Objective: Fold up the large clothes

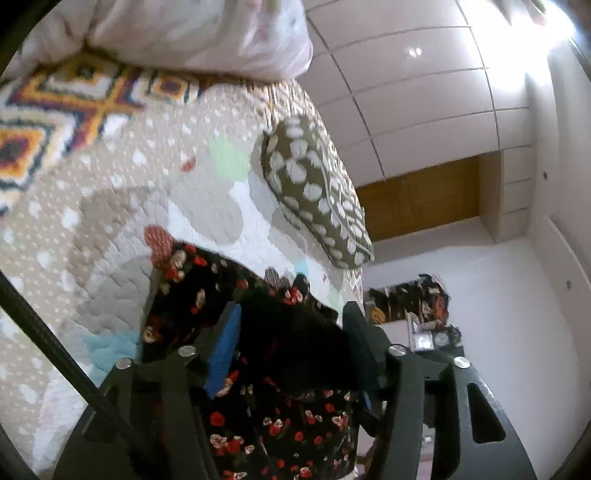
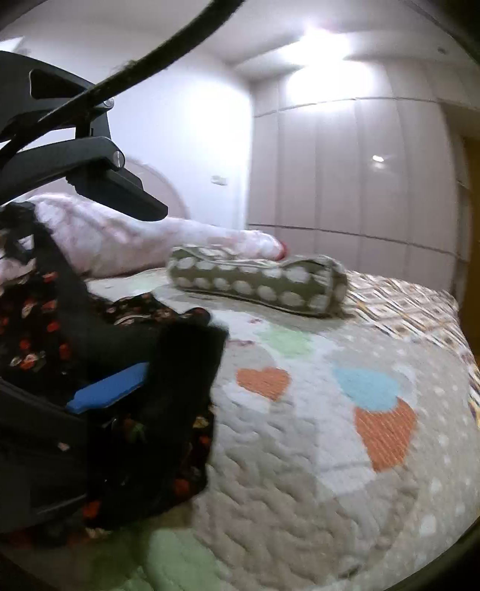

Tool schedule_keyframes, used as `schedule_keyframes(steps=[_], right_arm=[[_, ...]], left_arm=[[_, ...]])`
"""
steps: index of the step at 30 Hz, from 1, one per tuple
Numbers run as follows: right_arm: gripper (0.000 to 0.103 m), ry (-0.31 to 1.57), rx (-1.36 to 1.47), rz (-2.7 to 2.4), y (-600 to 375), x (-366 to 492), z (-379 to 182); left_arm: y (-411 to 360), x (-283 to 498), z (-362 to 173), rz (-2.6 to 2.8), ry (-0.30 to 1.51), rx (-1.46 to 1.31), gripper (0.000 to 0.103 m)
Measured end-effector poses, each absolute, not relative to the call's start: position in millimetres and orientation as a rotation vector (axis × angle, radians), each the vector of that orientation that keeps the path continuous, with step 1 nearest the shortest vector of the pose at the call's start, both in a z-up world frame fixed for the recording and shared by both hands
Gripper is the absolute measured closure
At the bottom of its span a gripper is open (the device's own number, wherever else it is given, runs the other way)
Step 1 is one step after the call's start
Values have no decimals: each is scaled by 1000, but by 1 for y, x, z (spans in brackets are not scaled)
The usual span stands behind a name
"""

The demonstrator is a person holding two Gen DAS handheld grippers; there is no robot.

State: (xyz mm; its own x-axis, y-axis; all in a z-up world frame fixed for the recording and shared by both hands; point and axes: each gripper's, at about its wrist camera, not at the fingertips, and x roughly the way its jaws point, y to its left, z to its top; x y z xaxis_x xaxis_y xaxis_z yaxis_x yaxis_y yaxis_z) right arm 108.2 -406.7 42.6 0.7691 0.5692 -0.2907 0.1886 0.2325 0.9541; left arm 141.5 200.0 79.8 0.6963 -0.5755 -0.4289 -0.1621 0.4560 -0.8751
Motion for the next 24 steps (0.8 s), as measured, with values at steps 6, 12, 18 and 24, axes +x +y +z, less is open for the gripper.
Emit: schedule_keyframes(steps=[6,12,18,24], right_arm=[[18,739,1062,252,-382,95,88],[20,823,818,343,-315,78,114],[84,985,437,466,-206,73,104],[85,1151,278,276,-156,124,34]], left_arm=[[229,125,106,-222,715,-1111,14],[214,98,108,-145,815,-822,14],[185,71,59,-175,994,-604,14],[171,57,19,-160,1130,-523,15]])
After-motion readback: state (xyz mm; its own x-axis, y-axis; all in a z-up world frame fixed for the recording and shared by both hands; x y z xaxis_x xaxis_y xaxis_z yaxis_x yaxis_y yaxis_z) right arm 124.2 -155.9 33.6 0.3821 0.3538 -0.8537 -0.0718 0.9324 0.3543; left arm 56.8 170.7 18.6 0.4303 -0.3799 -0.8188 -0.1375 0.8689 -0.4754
